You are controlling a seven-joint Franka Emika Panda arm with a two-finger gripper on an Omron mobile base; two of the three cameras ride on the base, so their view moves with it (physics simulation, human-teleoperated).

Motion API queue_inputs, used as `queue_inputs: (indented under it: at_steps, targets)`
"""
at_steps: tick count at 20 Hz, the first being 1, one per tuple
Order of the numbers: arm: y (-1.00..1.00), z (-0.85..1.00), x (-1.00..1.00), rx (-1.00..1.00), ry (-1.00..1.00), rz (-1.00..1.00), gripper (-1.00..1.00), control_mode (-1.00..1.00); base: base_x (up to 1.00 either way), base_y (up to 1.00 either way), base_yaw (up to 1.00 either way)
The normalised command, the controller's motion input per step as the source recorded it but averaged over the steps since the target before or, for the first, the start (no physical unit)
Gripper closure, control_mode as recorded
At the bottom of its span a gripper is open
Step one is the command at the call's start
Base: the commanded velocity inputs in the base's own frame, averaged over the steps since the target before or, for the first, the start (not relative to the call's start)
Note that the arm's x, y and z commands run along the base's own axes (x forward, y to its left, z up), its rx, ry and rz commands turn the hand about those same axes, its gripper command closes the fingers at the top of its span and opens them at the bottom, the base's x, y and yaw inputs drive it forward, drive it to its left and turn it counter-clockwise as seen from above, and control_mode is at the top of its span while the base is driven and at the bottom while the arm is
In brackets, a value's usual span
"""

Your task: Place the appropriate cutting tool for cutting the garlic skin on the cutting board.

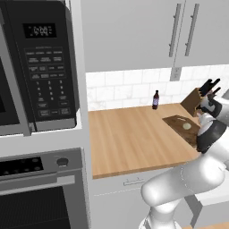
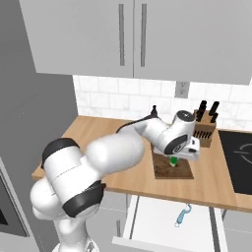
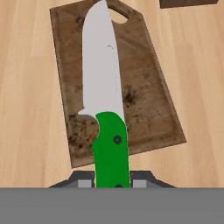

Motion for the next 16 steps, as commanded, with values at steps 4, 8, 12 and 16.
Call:
queue_inputs:
  at_steps: [4, 8, 12, 16]
  targets:
    - [0.08, -0.15, 0.2, 0.0, 0.0, 0.0, 1.0, -1.0, 0.0, 0.0, 0.0]
    - [0.27, -0.29, 0.56, 0.0, 0.0, 0.0, 1.0, -1.0, 0.0, 0.0, 0.0]
    - [0.09, -0.12, 0.36, 0.0, 0.0, 0.0, 1.0, -1.0, 0.0, 0.0, 0.0]
    - [-0.18, 0.0, 0.09, 0.02, 0.0, 0.0, 1.0, -1.0, 0.0, 0.0, 0.0]
